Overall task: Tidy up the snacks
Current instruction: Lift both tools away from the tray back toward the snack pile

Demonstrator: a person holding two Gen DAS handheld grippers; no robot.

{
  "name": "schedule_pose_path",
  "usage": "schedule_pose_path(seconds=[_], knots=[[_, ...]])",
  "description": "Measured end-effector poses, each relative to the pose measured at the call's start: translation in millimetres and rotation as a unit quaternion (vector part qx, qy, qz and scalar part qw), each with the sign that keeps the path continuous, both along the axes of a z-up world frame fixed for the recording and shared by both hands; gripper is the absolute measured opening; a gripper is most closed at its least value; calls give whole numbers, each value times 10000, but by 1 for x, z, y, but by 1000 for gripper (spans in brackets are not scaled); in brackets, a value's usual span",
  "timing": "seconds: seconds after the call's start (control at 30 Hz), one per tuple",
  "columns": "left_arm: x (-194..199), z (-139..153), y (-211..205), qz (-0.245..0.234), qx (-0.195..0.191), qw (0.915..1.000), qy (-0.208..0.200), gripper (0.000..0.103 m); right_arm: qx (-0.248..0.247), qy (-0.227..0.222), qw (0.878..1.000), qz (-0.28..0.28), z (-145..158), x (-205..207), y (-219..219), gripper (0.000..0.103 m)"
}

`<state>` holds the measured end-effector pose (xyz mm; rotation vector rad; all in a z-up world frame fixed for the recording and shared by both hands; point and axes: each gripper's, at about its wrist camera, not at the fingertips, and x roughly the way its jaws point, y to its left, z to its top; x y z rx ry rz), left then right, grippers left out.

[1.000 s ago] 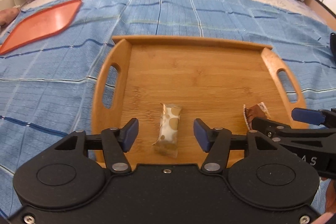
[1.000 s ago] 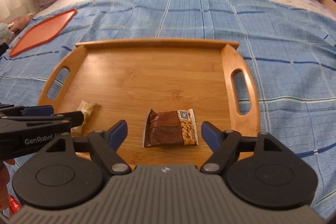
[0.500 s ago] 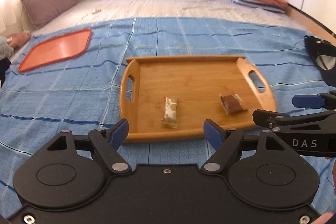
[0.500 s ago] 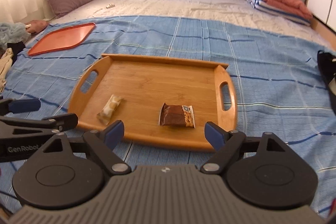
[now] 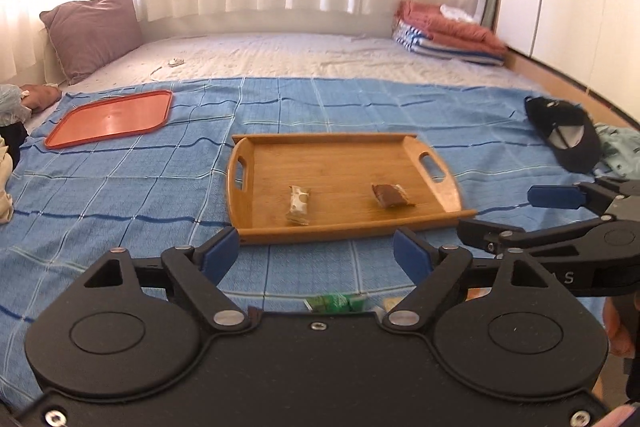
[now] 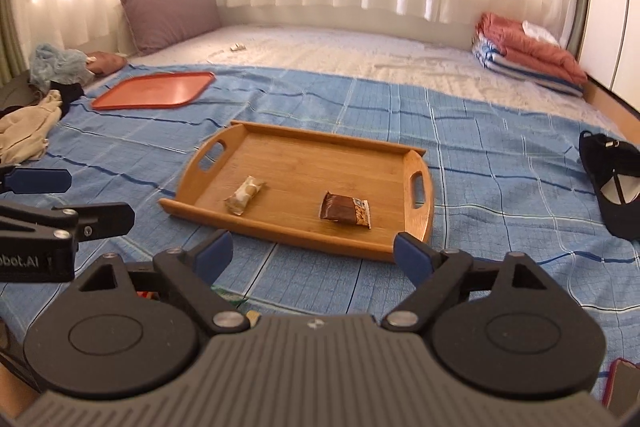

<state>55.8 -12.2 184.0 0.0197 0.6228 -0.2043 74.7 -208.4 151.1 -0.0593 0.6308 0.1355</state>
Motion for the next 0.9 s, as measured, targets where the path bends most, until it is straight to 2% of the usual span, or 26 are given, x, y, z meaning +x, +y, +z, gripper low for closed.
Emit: schedule_pose_path(seconds=[0.17,0.5,0.9], knots=[[-36,-3,7,12,-108,9997,-209,86,35,-324,9994,78,-2,-36,0,98],[-84,-40,9,92,-122,9991,-405,87,95,-497,9987,-107,-41,-84,-8,98],[-96,-105,2,109,59,9997,-188,89,-78,-475,9984,-299,-96,-110,-17,98]])
